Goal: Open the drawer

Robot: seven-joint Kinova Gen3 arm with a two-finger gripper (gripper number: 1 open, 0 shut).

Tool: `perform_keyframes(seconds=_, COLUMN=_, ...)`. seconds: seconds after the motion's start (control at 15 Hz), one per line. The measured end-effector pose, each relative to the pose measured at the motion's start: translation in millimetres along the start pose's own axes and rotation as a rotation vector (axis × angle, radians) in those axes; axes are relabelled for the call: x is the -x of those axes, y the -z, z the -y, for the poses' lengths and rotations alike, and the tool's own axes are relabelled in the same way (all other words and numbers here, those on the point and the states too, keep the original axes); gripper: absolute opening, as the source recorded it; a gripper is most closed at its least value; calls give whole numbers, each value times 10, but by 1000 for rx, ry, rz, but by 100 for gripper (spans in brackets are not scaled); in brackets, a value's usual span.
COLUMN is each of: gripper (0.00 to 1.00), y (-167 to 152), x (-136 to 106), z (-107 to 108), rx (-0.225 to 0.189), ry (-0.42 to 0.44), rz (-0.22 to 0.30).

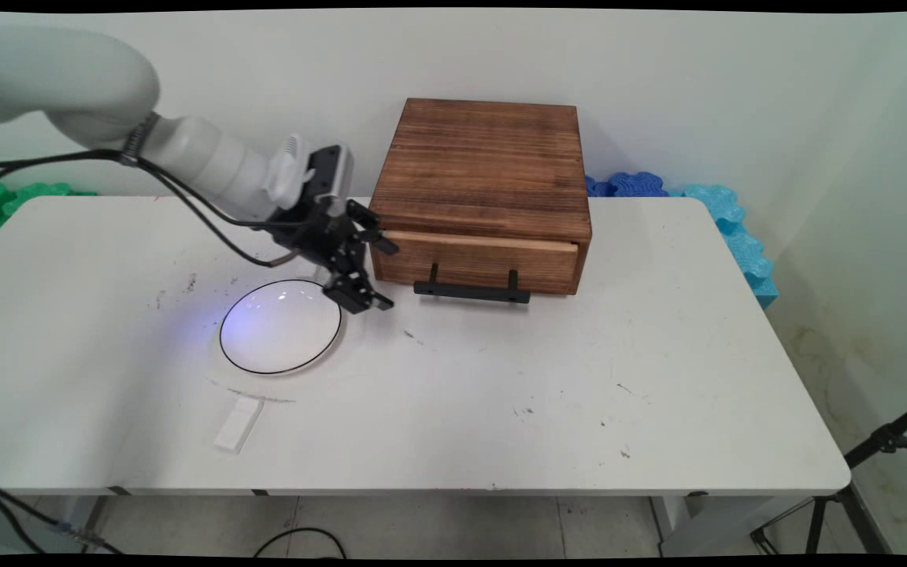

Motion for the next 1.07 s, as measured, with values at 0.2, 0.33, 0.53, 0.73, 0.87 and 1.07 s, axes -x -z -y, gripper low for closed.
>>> perform_keyframes(seconds=0.2, gripper=100, y=-233, x=-146, z=2, rx=-7, ry=-6, rz=1)
perform_keyframes(seconds=0.33, gripper=100, y=-387, x=-244, z=5, rx=-10, ry=-9, rz=2)
perform_keyframes(seconds=0.53, gripper=100, y=-591, x=-371, z=6, rx=-16, ry=-11, rz=7)
perform_keyframes(seconds=0.73, gripper=100, y=-735, x=-448, z=3, rx=-21, ry=-11, rz=14)
perform_keyframes(seconds=0.87, gripper=100, y=-844, x=-500, z=-1, rx=-24, ry=-11, rz=21)
perform_keyframes(seconds=1.07, gripper=100, y=-973, x=-547, z=-9, rx=-27, ry=-12, rz=34)
